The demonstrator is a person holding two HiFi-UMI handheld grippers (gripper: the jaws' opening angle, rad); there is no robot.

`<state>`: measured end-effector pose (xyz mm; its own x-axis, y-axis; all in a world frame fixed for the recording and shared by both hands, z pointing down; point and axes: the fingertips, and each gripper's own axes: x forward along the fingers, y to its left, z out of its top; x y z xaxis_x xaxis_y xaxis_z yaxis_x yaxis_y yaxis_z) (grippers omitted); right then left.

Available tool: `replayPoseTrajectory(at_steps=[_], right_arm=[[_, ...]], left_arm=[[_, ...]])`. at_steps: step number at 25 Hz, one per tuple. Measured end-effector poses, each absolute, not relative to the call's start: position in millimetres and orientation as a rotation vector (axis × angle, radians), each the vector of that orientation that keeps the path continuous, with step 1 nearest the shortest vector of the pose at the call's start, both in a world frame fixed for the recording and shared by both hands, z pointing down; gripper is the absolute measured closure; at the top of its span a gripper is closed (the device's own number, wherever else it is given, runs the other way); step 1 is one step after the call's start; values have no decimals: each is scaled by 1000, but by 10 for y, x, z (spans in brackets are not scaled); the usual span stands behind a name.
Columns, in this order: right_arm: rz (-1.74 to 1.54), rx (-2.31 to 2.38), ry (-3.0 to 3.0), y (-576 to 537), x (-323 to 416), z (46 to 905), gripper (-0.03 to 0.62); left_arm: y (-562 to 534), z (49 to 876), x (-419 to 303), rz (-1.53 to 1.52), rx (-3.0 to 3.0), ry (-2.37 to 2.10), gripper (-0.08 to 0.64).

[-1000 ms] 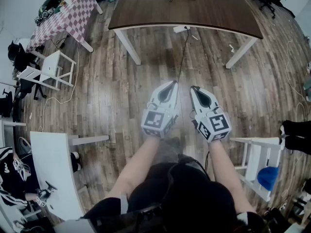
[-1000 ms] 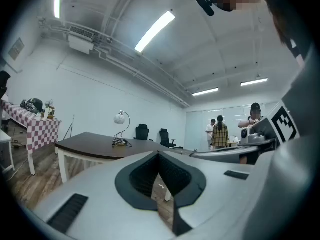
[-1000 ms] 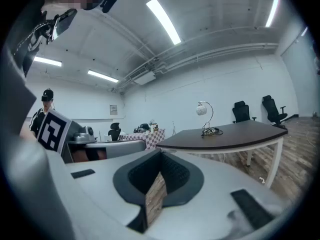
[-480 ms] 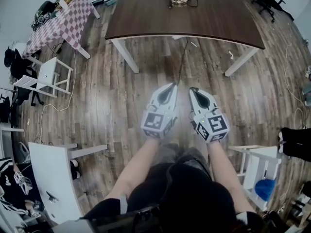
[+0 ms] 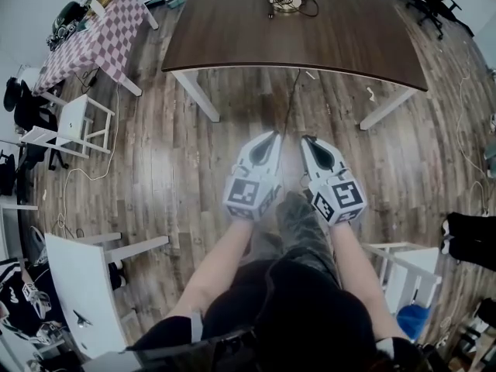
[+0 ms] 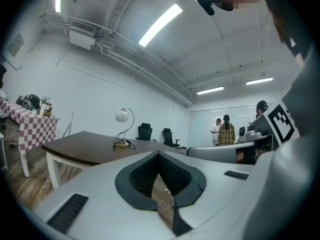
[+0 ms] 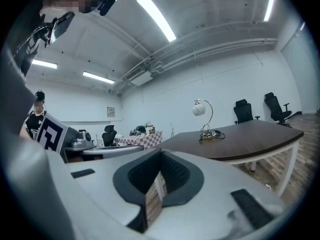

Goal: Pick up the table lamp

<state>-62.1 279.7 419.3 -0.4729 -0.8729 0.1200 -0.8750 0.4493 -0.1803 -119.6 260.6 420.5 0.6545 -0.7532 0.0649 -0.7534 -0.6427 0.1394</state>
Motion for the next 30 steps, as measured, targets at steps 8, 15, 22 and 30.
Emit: replayPoseTrajectory(at_steps=[8,15,22,30], right_arm=[[355,1535,-2707,2069,-375,4193,592],[346,1501,-2737,1503,-96,4154,592],[343,1418,-2771,1017,63,4153,591],[349,1343,-2811,606,105,4204,591]], left_arm=[[1888,4189,-866,13,2704,-1276,560],[1312,4144,-578,12,2695,-1312,560],[863,4200,-363,6,2688,-1355,560],[478,4216,-275,-35,2630,-1403,560]])
